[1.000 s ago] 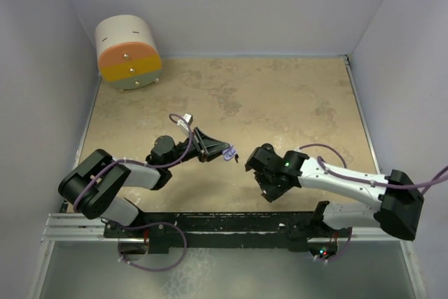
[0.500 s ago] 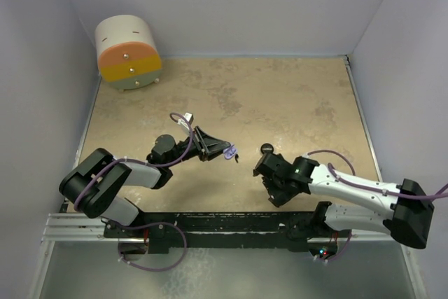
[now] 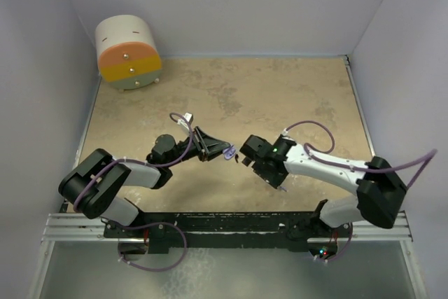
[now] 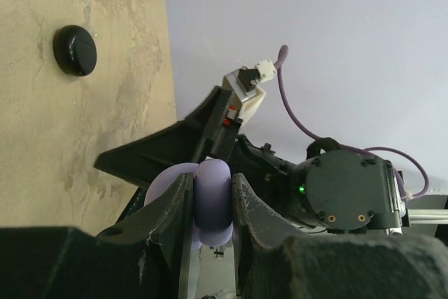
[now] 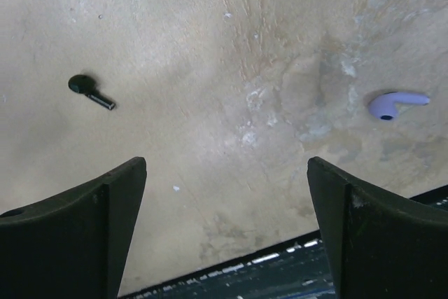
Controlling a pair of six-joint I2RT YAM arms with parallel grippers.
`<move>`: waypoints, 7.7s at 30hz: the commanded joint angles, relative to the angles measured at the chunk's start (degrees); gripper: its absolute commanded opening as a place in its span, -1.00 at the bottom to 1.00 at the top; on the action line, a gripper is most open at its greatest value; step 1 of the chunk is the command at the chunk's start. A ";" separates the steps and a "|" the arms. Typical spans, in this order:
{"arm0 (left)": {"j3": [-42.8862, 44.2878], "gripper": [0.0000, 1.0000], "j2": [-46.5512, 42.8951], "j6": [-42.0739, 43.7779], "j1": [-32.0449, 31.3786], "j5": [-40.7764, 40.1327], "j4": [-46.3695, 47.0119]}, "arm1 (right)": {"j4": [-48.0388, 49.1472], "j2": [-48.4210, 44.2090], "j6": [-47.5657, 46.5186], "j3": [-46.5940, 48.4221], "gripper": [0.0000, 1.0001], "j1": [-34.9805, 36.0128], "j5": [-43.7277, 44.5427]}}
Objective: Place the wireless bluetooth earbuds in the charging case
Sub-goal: Adjust the earbud at the center of the board.
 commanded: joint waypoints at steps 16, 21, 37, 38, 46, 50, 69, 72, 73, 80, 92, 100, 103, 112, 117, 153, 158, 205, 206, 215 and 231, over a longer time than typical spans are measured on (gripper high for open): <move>5.49 -1.00 -0.81 4.80 0.37 -1.56 -3.41 | -2.97 -10.69 -25.26 -0.34 0.99 -1.36 3.05; 6.88 -1.00 -1.11 5.40 0.35 -2.35 -4.84 | -2.98 -9.05 -34.36 -0.66 1.00 -4.24 0.60; 9.10 -1.00 -2.23 8.41 0.44 -5.38 -10.04 | -2.90 5.62 -51.10 1.80 0.93 -10.99 -6.42; 9.15 -1.00 -2.23 8.49 0.44 -5.46 -10.20 | -3.01 6.65 -52.16 2.27 0.93 -11.04 -6.19; 9.05 -1.00 -1.16 9.15 0.71 -5.29 -10.10 | -2.97 5.92 -56.20 2.08 0.84 -11.50 -8.20; 9.03 -1.00 0.18 8.40 0.75 -4.98 -8.42 | -3.08 5.72 -57.04 2.15 0.85 -11.83 -8.90; 9.40 -1.00 -1.91 10.44 1.07 -5.73 -11.49 | -3.02 6.61 -57.76 2.26 0.84 -11.83 -9.77; 9.35 -1.00 -2.21 10.68 1.08 -5.90 -11.98 | -3.08 6.55 -58.06 2.41 0.79 -11.79 -10.08; 9.30 -1.00 -2.23 10.75 1.08 -6.05 -12.13 | -3.06 6.64 -58.04 2.36 0.77 -11.79 -10.10; 9.71 -1.00 -2.65 11.51 1.12 -6.66 -13.44 | -2.95 7.91 -58.09 2.32 0.71 -11.84 -9.96; 10.50 -1.00 -5.20 16.00 -0.77 -8.00 -17.83 | -1.72 4.44 -51.07 17.96 0.93 -16.46 -0.41; 11.12 -1.00 -7.36 18.93 -4.47 -12.48 -23.27 | 3.76 -1.44 -57.09 19.24 0.99 -26.96 3.55; 11.30 -1.00 -7.03 19.36 -7.06 -14.33 -23.74 | 7.04 -4.33 -59.23 17.55 1.00 -29.33 2.83; 11.84 -1.00 -5.43 19.43 -12.74 -18.14 -22.73 | 9.84 -7.44 -59.86 11.26 1.00 -29.90 -0.39; 13.82 -1.00 -1.75 19.61 -17.03 -19.58 -21.51 | 12.03 -8.88 -60.02 12.44 1.00 -31.23 -0.36; 36.70 -1.00 32.95 17.12 -37.00 -23.94 -4.50 | 22.21 -4.59 -70.91 20.07 0.99 -42.28 -7.73; 37.17 -1.00 34.53 17.50 -37.04 -24.35 -4.82 | 22.92 -5.41 -71.11 18.70 0.99 -42.37 -8.41; 30.17 -1.00 35.07 20.77 -32.93 -26.26 -4.72 | 25.54 -6.15 -71.44 14.03 0.99 -42.38 -9.98; 29.68 -1.00 34.88 20.72 -32.62 -26.15 -4.53 | 25.55 -6.15 -71.43 13.94 1.00 -42.38 -10.02; 25.98 -1.00 32.82 21.39 -29.48 -25.38 -3.91 | 25.44 -6.46 -71.00 12.73 1.00 -42.38 -10.39; 22.97 -1.00 28.72 24.17 -24.48 -24.10 -6.71 | 25.02 -6.91 -71.01 11.84 1.00 -42.38 -9.00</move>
